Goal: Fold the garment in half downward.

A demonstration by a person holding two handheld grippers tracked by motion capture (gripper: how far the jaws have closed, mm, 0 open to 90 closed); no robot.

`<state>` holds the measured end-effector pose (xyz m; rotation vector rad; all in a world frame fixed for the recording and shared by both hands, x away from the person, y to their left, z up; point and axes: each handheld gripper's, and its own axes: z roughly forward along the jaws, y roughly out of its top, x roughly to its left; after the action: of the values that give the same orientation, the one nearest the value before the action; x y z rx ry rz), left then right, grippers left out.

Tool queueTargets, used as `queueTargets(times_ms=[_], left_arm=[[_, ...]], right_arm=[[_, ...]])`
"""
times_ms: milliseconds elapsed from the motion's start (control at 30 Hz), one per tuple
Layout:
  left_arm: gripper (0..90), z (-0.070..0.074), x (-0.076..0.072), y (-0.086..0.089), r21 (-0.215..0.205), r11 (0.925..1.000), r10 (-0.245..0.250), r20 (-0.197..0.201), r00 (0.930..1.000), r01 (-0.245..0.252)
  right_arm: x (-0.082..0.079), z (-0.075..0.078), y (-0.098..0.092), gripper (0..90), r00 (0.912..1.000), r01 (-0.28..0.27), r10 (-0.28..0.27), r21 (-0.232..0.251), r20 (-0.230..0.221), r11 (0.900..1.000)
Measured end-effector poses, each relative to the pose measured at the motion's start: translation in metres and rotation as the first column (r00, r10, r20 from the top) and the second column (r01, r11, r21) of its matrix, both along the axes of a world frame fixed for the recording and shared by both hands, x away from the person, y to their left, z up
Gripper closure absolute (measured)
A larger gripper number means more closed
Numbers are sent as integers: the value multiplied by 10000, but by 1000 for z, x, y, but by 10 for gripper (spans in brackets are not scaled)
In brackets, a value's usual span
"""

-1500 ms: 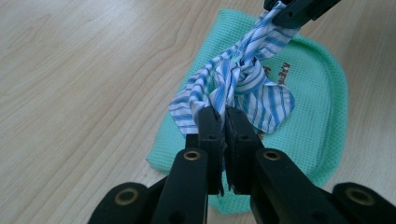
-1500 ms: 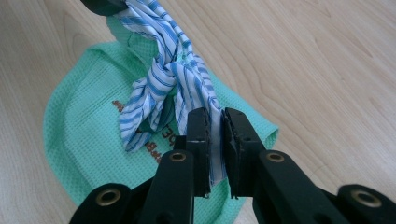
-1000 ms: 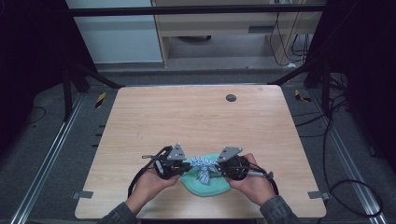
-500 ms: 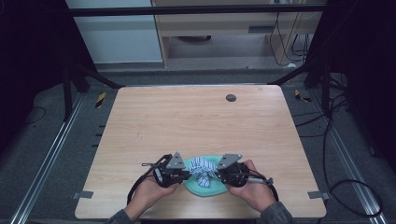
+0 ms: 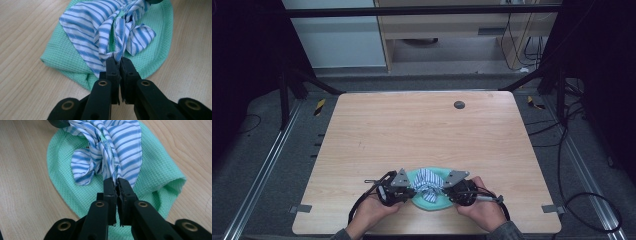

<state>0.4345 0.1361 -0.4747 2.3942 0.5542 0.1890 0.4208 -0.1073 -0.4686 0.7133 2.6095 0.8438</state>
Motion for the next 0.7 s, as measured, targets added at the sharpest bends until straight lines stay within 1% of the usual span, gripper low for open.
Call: queueTargets(times_ms=[67, 200, 267, 300, 367, 400, 467, 567, 600, 700], left_arm=[[862, -1, -1, 0, 59, 10000, -32, -12, 10000, 32], [862, -1, -2, 0, 90, 10000, -24, 95, 10000, 23], [863, -2, -3, 1, 21, 10000, 15, 72, 10000, -16], [864, -3, -3, 2, 88, 10000, -10, 72, 10000, 10], [865, -3, -3, 2, 88, 10000, 9, 84, 10000, -10], [865, -4, -4, 3, 17, 10000, 57, 111, 9999, -57], [866, -4, -4, 4, 103, 9999, 36, 136, 9999, -37], [868, -5, -5, 5, 32, 10000, 93, 162, 9998, -94], [868, -5, -5, 6, 90, 9999, 42, 162, 9999, -44], [869, -7, -6, 6, -19, 9999, 104, 144, 9998, -103]], right_arm=[[-1, -1, 0, 882, 10000, -46, 46, -55, -33, 10000], [-3, -1, 0, 890, 9999, -120, 120, -168, -10, 9998], [-3, -1, 0, 892, 9999, -130, 130, -209, -4, 9997], [-4, -1, 0, 894, 9999, -113, 113, -206, -25, 9997], [-5, -1, 1, 895, 9999, -133, 133, -209, -35, 9997], [-5, -1, 1, 895, 9999, -133, 133, -209, -35, 9997], [-6, -1, 1, 895, 9998, -181, 181, -270, -4, 9995], [-8, -1, 1, 897, 9997, -242, 242, -326, -23, 9992], [-9, -1, 1, 897, 9996, -286, 286, -341, -12, 9990], [-10, -2, 1, 898, 9995, -312, 311, -439, -32, 9986]])
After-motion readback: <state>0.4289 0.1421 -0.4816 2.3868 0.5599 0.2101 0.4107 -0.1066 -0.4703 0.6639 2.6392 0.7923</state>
